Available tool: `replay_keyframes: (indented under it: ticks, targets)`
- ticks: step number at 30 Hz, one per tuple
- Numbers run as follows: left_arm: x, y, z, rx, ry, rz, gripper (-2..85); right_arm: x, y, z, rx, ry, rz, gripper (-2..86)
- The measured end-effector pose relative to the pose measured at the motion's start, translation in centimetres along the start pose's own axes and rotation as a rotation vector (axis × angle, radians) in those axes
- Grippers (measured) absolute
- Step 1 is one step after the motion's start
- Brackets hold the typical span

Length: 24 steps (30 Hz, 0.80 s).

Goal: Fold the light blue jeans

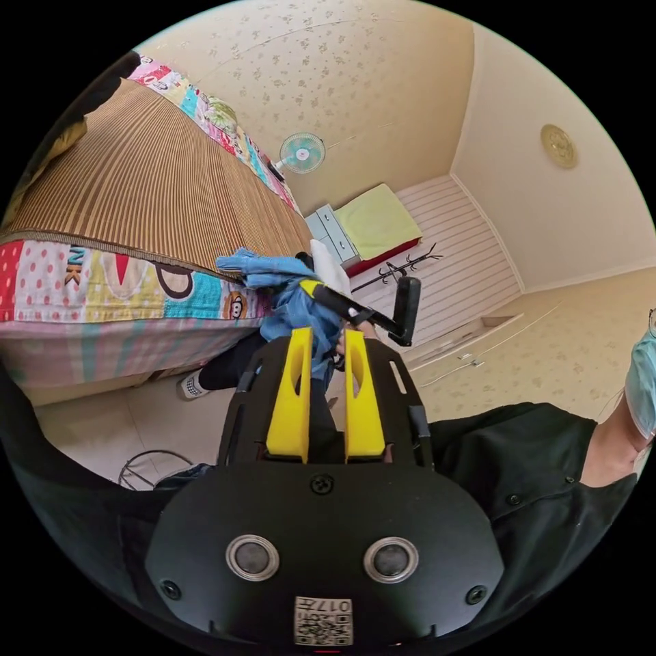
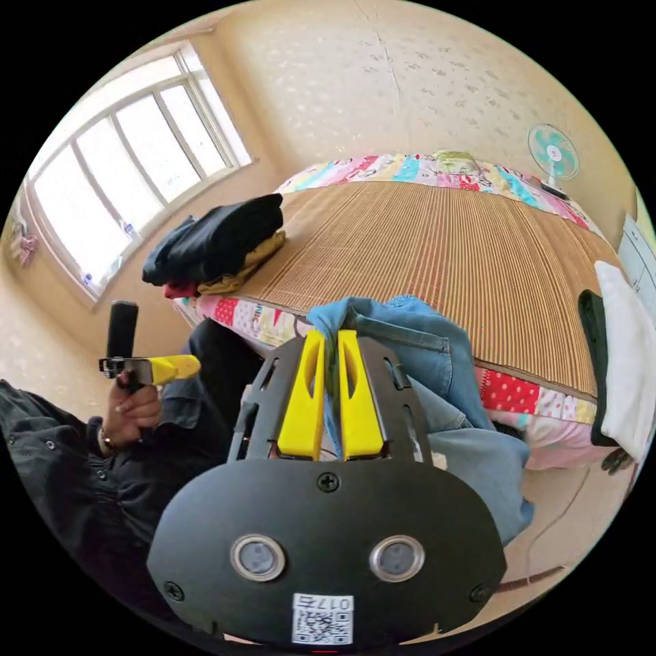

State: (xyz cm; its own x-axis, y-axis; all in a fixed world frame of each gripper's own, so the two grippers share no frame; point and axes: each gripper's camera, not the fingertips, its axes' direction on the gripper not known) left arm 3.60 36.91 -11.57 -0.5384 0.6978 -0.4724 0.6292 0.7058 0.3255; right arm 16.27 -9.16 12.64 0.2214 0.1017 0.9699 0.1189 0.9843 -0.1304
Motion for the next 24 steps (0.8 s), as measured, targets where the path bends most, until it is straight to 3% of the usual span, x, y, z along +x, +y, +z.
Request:
replay_keyframes:
  ticks: [5,14,19,23,24]
  targets:
    - [0.3,-0.6,2.8,-0.02,0.143,0.019,12.9,1.0,3.0,-4.4,0.067,-0.388,0.103,3.5]
    - [8.4,0.4,1.1,0.091,0.063,0.312,12.5,8.6,8.1,-2.3,0.088,-1.256,0.355,4.4]
    - [7.0,0.1,0.7,0.138,0.191,0.255,13.2,9.3,8.2,-3.6,0.043,-1.332,0.374,6.1]
    - [5.8,-0.1,0.8,0.165,0.208,0.174,15.8,8.8,8.7,-5.2,0.126,-1.592,0.324,19.5]
    - [5.5,-0.2,1.0,0.163,0.234,0.166,16.3,8.6,9.0,-5.9,0.132,-1.516,0.315,18.2]
